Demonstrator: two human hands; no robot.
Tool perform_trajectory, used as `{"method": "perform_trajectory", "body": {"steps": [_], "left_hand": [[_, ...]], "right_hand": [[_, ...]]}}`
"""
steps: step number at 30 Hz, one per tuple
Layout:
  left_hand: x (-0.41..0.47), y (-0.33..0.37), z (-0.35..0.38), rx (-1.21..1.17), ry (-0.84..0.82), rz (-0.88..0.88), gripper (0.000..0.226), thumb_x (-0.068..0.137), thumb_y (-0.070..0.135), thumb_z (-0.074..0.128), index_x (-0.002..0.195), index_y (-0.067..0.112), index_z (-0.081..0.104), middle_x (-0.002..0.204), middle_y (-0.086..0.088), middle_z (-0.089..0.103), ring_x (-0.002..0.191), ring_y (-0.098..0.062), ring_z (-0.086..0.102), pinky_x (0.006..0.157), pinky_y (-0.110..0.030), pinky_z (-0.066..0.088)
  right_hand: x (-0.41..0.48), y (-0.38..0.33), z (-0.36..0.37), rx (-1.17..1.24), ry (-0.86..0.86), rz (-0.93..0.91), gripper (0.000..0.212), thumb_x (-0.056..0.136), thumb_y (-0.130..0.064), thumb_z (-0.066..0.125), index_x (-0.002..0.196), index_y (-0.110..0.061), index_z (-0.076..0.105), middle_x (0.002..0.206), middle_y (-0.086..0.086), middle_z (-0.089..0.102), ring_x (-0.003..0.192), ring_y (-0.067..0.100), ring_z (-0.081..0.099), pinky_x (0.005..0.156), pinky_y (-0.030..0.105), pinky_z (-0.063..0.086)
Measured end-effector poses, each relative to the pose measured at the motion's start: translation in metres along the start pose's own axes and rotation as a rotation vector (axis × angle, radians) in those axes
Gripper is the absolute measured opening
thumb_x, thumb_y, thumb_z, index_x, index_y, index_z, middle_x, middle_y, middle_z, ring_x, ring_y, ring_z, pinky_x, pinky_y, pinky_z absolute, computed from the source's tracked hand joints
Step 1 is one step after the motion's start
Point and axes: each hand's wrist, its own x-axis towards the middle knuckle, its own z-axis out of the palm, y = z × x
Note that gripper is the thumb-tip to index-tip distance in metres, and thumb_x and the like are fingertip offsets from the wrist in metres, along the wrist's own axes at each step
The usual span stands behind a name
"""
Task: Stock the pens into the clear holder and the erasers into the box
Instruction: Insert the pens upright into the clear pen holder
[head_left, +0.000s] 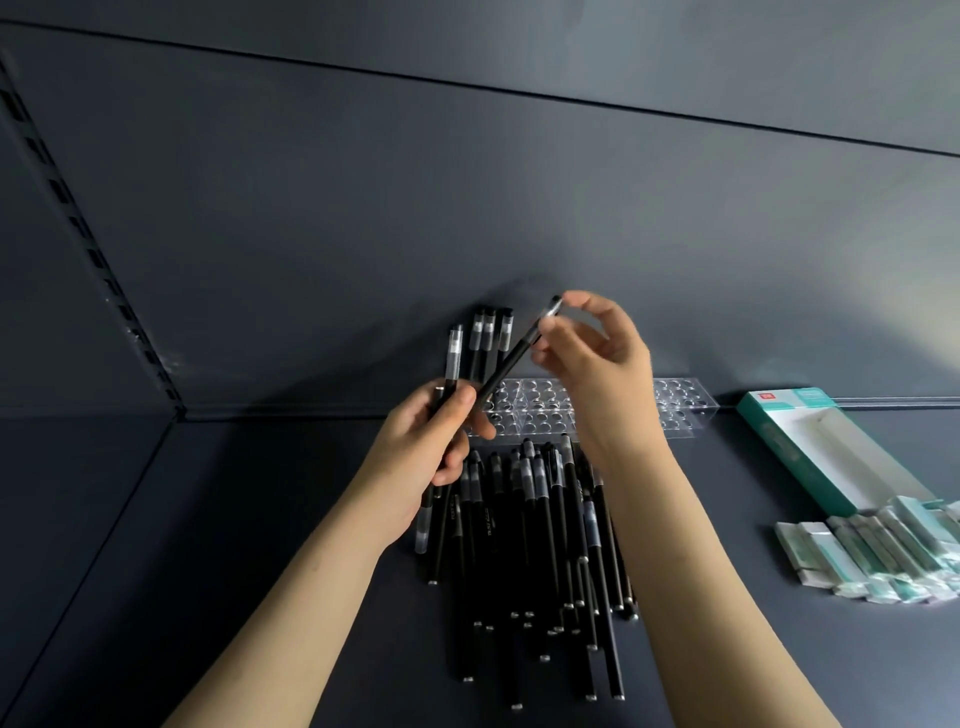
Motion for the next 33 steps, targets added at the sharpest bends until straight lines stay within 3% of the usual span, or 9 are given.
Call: {"method": "perform_trajectory", "body": {"steps": [5, 10, 15, 18, 23, 27, 33], "left_hand": [[0.006, 0.004, -0.002, -0.154, 0.09, -0.084, 0.017, 0.102, 0.007, 0.033, 0.102, 0.011, 0.049, 0.069, -0.01, 0.063, 0.044, -0.011, 0.036, 0.039, -0.021, 0.024], [0.006, 0.003, -0.004, -0.198, 0.137, -0.033, 0.009, 0.102, 0.003, 0.036, 0.1, 0.01, 0.042, 0.067, -0.006, 0.062, 0.048, -0.012, 0.039, 0.041, -0.021, 0.028], [0.003, 0.0, -0.006, -0.12, 0.088, 0.05, 0.013, 0.102, 0.006, 0.042, 0.11, 0.004, 0.052, 0.073, -0.004, 0.061, 0.055, -0.01, 0.044, 0.045, -0.02, 0.034], [0.002, 0.002, -0.007, -0.1, 0.047, 0.065, 0.019, 0.102, 0.015, 0.044, 0.116, 0.012, 0.056, 0.074, -0.005, 0.064, 0.056, -0.011, 0.045, 0.046, -0.021, 0.036], [0.001, 0.004, -0.006, -0.06, 0.055, 0.052, 0.021, 0.102, 0.022, 0.045, 0.116, 0.013, 0.057, 0.076, -0.005, 0.068, 0.05, -0.012, 0.042, 0.042, -0.021, 0.03], [0.003, 0.004, -0.006, -0.064, 0.103, 0.032, 0.014, 0.101, 0.02, 0.046, 0.1, 0.008, 0.053, 0.076, -0.007, 0.07, 0.052, -0.012, 0.042, 0.045, -0.021, 0.032], [0.002, 0.002, -0.007, -0.078, 0.094, 0.039, 0.019, 0.104, 0.013, 0.042, 0.107, 0.01, 0.06, 0.077, -0.004, 0.068, 0.058, -0.014, 0.046, 0.049, -0.022, 0.037]], "right_hand": [[0.013, -0.011, -0.015, -0.142, 0.137, -0.216, 0.017, 0.094, -0.001, 0.059, 0.108, -0.01, 0.058, 0.09, 0.014, 0.067, 0.083, 0.02, 0.065, 0.082, 0.034, 0.055], [0.011, 0.002, -0.02, -0.425, 0.126, -0.342, 0.02, 0.096, -0.008, 0.056, 0.113, -0.019, 0.056, 0.098, 0.001, 0.071, 0.092, 0.019, 0.069, 0.087, 0.045, 0.056], [0.011, 0.005, -0.017, -0.506, 0.077, -0.388, 0.023, 0.097, -0.004, 0.055, 0.113, -0.021, 0.057, 0.101, 0.002, 0.07, 0.092, 0.015, 0.069, 0.083, 0.028, 0.055], [0.014, 0.009, -0.016, -0.551, 0.062, -0.381, 0.023, 0.096, -0.006, 0.058, 0.113, -0.021, 0.058, 0.099, 0.001, 0.071, 0.089, 0.011, 0.068, 0.082, 0.021, 0.052], [0.019, 0.017, -0.015, -0.66, -0.025, -0.372, 0.029, 0.093, -0.002, 0.058, 0.115, -0.021, 0.057, 0.092, -0.007, 0.069, 0.085, 0.002, 0.066, 0.08, 0.011, 0.047], [0.019, 0.026, -0.014, -0.725, -0.067, -0.376, 0.028, 0.092, 0.0, 0.059, 0.115, -0.015, 0.057, 0.091, -0.008, 0.069, 0.084, -0.001, 0.066, 0.079, 0.009, 0.046], [0.02, 0.034, -0.013, -0.81, -0.096, -0.366, 0.027, 0.092, 0.0, 0.061, 0.115, -0.014, 0.061, 0.092, -0.012, 0.064, 0.086, 0.0, 0.063, 0.078, 0.008, 0.047]]}}
